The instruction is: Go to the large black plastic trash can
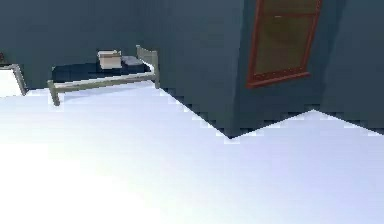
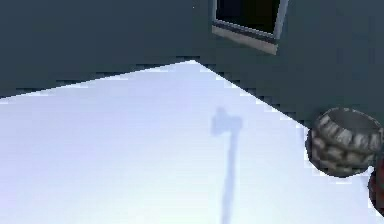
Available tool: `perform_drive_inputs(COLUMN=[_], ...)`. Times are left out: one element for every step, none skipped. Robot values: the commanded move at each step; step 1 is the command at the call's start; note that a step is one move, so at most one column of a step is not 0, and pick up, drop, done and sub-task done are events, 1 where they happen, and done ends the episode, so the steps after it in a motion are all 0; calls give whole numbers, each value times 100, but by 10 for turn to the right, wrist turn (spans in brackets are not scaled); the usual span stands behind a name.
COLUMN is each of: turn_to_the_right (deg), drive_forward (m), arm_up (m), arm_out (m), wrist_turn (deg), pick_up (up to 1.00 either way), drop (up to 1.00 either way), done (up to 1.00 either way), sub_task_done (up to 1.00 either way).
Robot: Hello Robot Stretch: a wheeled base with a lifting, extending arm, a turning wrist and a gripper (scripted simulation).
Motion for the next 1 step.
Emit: perform_drive_inputs(turn_to_the_right=[-450], drive_forward=[0], arm_up=[0], arm_out=[0], wrist_turn=[0], pick_up=[0], drop=[0], done=[0], sub_task_done=[0])
